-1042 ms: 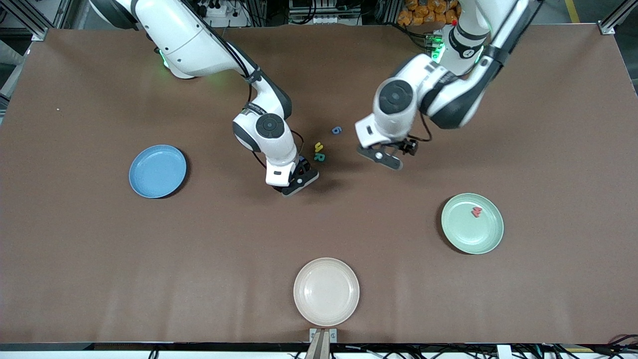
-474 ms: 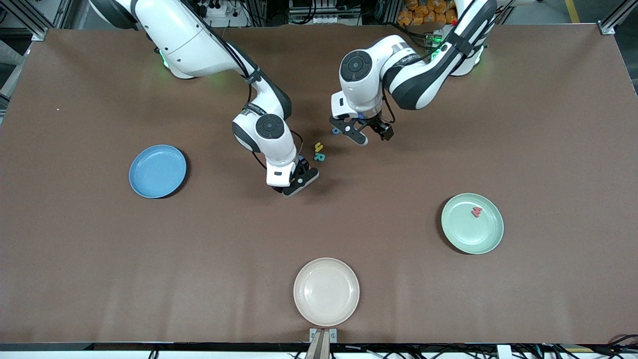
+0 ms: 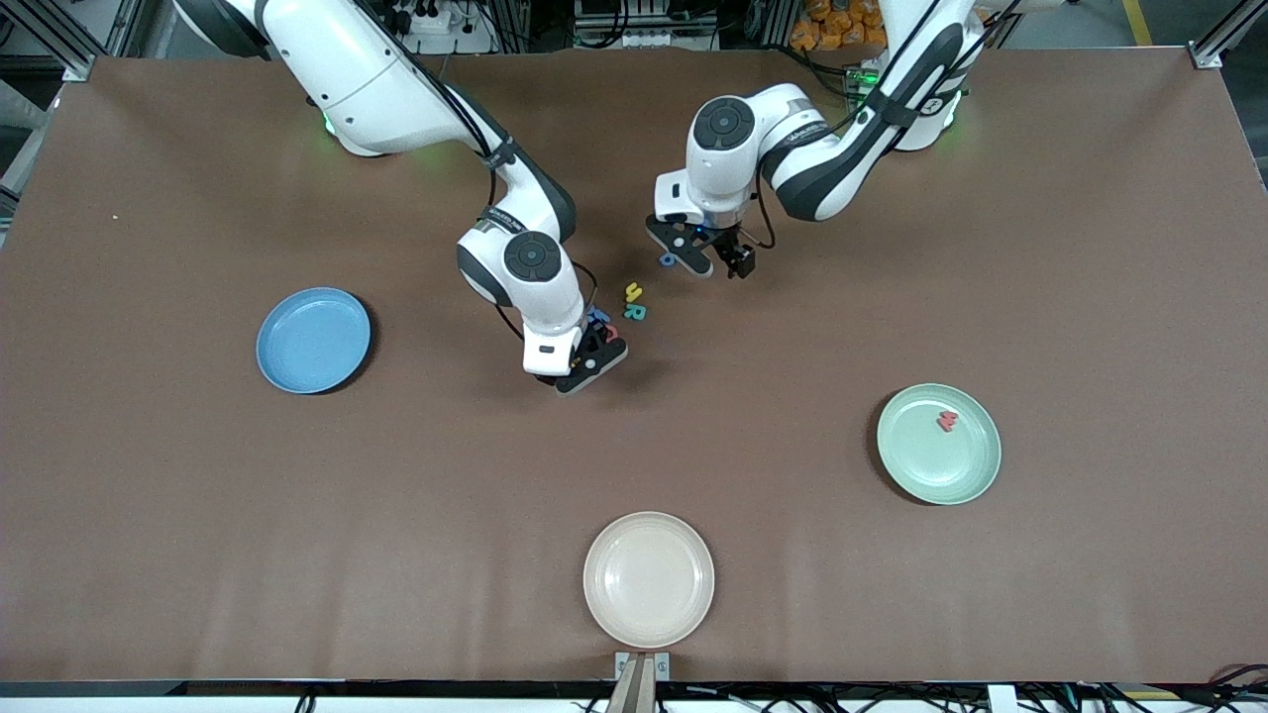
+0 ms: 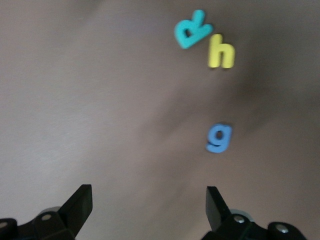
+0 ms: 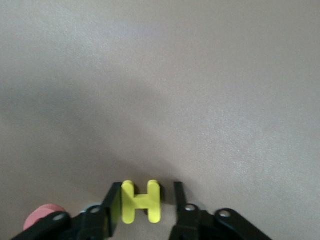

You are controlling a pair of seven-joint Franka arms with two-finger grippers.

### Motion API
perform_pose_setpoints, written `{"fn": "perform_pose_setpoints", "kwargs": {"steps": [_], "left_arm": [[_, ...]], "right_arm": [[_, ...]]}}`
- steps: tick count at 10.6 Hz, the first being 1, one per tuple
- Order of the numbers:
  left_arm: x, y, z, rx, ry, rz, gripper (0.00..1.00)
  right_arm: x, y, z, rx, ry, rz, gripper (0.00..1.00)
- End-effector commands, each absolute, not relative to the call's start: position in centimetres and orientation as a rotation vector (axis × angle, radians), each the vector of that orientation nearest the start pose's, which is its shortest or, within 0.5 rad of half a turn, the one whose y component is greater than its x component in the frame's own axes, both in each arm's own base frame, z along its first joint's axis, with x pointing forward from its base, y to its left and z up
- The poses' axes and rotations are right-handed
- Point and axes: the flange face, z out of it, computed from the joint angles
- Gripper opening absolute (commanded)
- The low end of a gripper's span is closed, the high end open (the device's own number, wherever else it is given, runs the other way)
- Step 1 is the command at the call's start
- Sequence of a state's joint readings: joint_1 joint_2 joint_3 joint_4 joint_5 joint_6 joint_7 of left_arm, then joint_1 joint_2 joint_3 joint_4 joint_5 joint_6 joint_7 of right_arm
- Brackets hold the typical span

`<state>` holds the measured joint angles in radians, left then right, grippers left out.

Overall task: Sort uppercase to blue plate, lowercase to green plate
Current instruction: 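Carry the yellow H to the blue plate while the left gripper reaches g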

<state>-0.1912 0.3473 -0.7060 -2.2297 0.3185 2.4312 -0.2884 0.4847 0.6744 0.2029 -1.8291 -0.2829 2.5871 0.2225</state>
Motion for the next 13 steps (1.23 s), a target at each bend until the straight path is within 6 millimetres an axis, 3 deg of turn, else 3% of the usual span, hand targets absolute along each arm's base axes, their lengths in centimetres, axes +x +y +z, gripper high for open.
{"fn": "perform_pose_setpoints", "kwargs": {"steps": [1, 2, 4, 8, 12, 13], "left_arm": [[32.0, -44.0, 23.8, -2.893, 1.307, 0.041, 1.0], [30.8, -45.2, 23.1, -2.914, 1.312, 0.049, 1.0], [30.6, -45.5, 22.2, -2.907, 1.337, 0.037, 1.0], [31.5, -46.5, 20.8, -2.895, 1.375, 0.035, 1.0], [32.1, -47.1, 19.6, -2.887, 1.381, 0.023, 0.9], [31.5, -47.5, 19.3, -2.885, 1.38, 0.026, 0.9]], "right_arm": [[50.9, 40.8, 17.9, -2.966, -1.006, -0.161, 0.35], [50.9, 40.8, 17.9, -2.966, -1.006, -0.161, 0.28], [51.5, 40.1, 18.0, -2.973, -0.99, -0.164, 0.26], [55.3, 34.3, 21.4, -3.007, -1.053, -0.101, 0.23], [58.8, 23.7, 25.9, -3.004, -1.1, 0.083, 0.23], [59.3, 19.7, 26.5, -2.983, -1.162, 0.096, 0.23]]}}
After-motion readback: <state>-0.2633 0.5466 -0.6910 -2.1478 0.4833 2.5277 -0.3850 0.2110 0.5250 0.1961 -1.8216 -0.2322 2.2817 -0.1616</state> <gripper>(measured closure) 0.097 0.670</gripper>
